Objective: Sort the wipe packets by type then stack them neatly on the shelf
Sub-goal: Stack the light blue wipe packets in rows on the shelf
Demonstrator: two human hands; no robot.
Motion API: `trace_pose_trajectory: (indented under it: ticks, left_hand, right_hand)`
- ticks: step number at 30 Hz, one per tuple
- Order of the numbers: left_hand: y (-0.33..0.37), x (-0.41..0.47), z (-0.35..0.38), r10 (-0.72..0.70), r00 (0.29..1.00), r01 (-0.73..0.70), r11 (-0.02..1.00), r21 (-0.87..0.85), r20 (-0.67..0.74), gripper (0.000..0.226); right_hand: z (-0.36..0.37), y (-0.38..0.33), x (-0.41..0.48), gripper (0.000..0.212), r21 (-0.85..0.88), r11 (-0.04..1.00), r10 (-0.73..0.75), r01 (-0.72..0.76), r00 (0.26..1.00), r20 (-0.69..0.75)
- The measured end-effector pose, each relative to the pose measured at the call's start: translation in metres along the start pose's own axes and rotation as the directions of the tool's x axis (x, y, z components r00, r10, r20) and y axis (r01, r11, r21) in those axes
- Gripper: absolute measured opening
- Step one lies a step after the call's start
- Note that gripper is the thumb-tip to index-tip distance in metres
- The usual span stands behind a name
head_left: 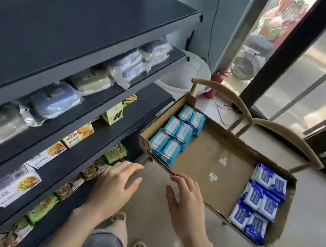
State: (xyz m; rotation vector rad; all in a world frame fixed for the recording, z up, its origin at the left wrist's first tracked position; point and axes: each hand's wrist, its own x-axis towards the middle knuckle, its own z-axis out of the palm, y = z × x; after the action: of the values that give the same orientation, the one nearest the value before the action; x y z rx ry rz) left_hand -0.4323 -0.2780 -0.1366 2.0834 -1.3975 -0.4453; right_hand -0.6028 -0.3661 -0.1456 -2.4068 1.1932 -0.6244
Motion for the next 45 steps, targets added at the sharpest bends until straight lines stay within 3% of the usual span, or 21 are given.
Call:
trace_pose_trajectory:
  ticks: [11, 20, 29, 37, 40, 45]
  left_hand:
    - [-0.001, 0.136, 0.055, 0.027, 0.966, -0.031, 0.999, 0.012, 0.257, 0.031]
    - [-0.061, 0.287, 0.097, -0.136, 0.891, 0.136, 0.99, 0.031, 0.432, 0.031]
    - [-0.134, 0.364, 0.196, -0.373, 0.747, 0.401, 0.913, 0.075, 0.55, 0.033]
    - [-0.196, 0.379, 0.291, -0.63, 0.592, 0.639, 0.747, 0.184, 0.503, 0.052]
    - [-0.209, 0.382, 0.316, -0.682, 0.576, 0.682, 0.705, 0.194, 0.451, 0.063]
    - [-0.217, 0.383, 0.336, -0.722, 0.604, 0.693, 0.685, 0.225, 0.339, 0.058]
  right_hand:
    - [0.029, 0.081, 0.082, 0.022, 0.031, 0.973, 0.226, -0.227, 0.973, 0.052]
    - [0.1, 0.133, 0.211, 0.029, 0.026, 0.915, 0.385, -0.404, 0.887, 0.254]
    - [0.197, 0.201, 0.261, 0.033, -0.013, 0.757, 0.579, -0.653, 0.662, 0.476]
    - [0.296, 0.266, 0.27, 0.044, -0.088, 0.592, 0.685, -0.801, 0.443, 0.578]
    - [0.323, 0.28, 0.269, 0.053, -0.083, 0.534, 0.724, -0.841, 0.404, 0.56]
    - [0.345, 0.289, 0.269, 0.064, -0.033, 0.404, 0.821, -0.914, 0.347, 0.455]
